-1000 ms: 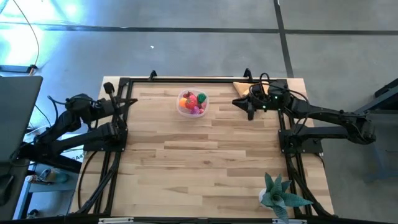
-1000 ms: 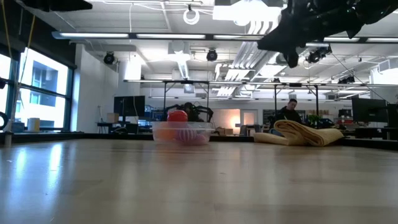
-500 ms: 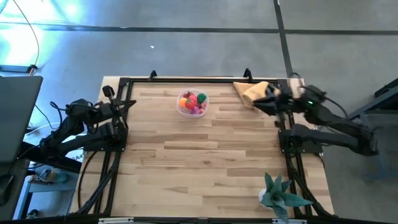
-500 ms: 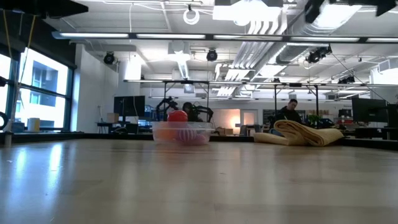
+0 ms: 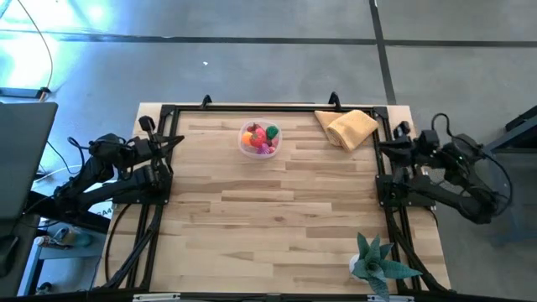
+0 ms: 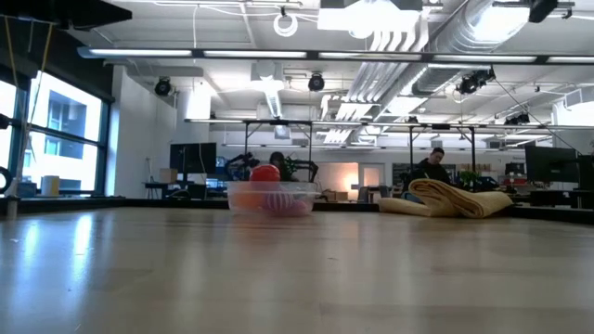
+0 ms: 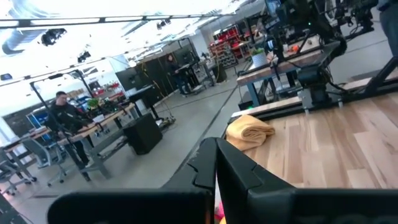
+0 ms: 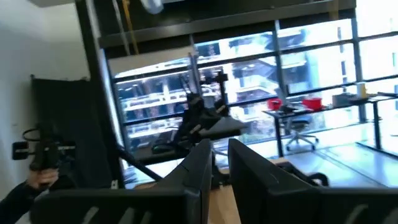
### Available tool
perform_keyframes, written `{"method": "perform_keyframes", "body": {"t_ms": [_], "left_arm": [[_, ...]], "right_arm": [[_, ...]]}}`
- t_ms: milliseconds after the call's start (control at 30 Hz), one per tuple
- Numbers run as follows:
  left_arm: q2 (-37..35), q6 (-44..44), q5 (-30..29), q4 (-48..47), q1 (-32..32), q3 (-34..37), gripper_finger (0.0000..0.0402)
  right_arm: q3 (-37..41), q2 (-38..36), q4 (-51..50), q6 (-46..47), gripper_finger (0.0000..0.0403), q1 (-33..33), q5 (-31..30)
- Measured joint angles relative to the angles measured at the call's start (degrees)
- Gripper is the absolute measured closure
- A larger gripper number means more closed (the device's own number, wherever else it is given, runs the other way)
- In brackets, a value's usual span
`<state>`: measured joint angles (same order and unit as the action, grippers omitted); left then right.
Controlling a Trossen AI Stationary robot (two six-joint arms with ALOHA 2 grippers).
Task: Pick and placing Produce into tupperware
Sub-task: Return to Home Position
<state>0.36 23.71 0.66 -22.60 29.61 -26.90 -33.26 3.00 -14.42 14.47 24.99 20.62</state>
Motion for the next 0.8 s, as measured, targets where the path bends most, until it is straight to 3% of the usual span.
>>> {"method": "perform_keyframes", "body": {"t_ms": [300,367,533,633,800], "left_arm": [[0.00,-0.38,0.13,3.32,-0.04,4.63,0.0399],[0.00,-0.37,0.30,5.31,-0.04,5.75,0.0399],[0.00,-0.14,1.75,11.98,-0.02,9.41,0.0399],[0.00,-0.01,3.02,18.82,-0.02,12.81,0.0399],[-0.02,0.02,3.86,28.27,-0.02,17.77,0.0399]], "right_arm": [[2.01,-2.84,2.06,-0.48,0.0359,0.11,-2.45],[4.49,-2.71,8.02,-0.91,0.0359,0.09,-4.02],[17.85,-2.42,36.20,2.54,0.0359,0.06,-4.52],[26.35,-2.42,50.25,5.19,0.0359,0.07,-9.64],[32.02,-2.42,58.56,6.56,0.0359,0.09,-10.58]]}}
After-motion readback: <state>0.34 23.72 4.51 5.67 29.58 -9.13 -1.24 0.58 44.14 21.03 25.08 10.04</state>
